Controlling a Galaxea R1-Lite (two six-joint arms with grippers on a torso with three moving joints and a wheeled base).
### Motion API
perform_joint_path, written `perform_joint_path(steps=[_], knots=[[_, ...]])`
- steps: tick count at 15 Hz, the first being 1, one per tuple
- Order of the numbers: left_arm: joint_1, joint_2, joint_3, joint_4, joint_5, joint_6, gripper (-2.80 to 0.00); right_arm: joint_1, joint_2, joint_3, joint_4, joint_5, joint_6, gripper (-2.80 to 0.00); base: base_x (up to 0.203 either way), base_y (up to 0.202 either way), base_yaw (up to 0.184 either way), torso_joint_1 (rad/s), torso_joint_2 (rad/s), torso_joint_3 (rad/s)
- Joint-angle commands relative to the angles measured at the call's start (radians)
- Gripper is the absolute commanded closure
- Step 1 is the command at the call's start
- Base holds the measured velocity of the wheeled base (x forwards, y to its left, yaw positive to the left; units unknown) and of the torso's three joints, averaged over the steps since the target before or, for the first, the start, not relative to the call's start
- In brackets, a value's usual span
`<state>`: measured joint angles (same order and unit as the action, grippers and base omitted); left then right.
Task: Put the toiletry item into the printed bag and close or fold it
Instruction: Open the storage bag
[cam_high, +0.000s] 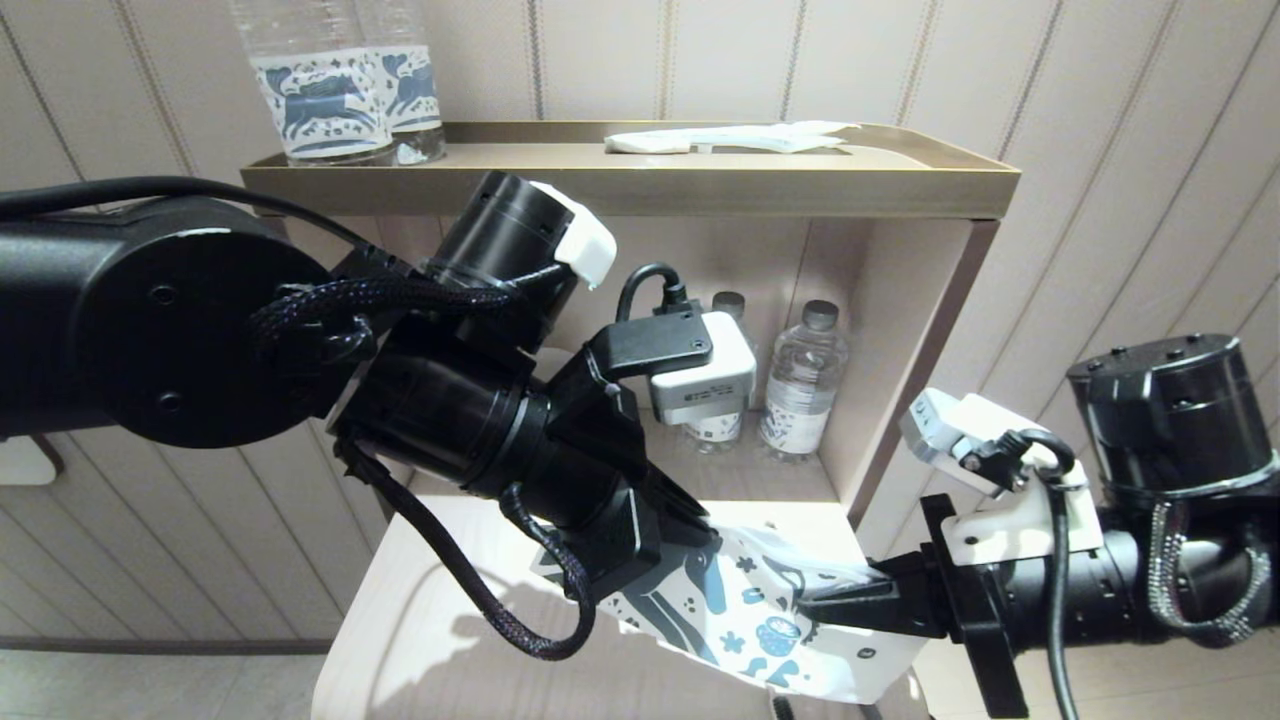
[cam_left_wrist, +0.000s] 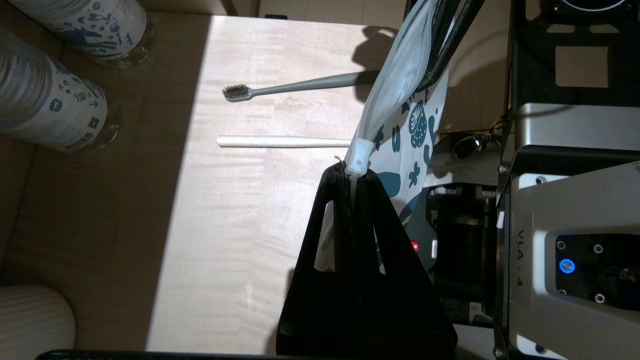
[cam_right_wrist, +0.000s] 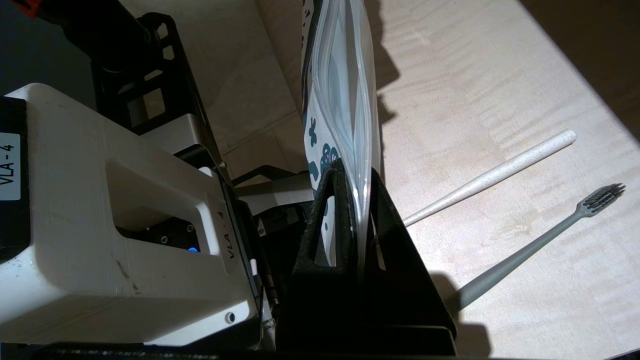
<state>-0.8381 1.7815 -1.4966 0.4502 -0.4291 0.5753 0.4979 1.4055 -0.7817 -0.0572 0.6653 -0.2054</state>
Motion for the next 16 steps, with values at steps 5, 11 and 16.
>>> perform_joint_path(steps=[5,11,16], knots=[[-0.003,-0.002,0.018,0.0,-0.004,0.006,-2.8,0.001,-0.002,0.002,0.0,0.005,-0.002,0.0,0.0,0.0,0.0,0.0,0.0,0.0],[-0.003,0.004,0.007,-0.034,-0.008,0.008,-2.8,0.001,-0.002,-0.001,0.0,0.007,-0.001,0.0,0.0,0.0,0.0,0.0,0.0,0.0],[-0.003,0.008,0.008,-0.06,-0.01,0.005,-2.8,0.001,-0.003,0.002,0.0,0.007,0.0,0.0,0.0,0.0,0.0,0.0,0.0,0.0]])
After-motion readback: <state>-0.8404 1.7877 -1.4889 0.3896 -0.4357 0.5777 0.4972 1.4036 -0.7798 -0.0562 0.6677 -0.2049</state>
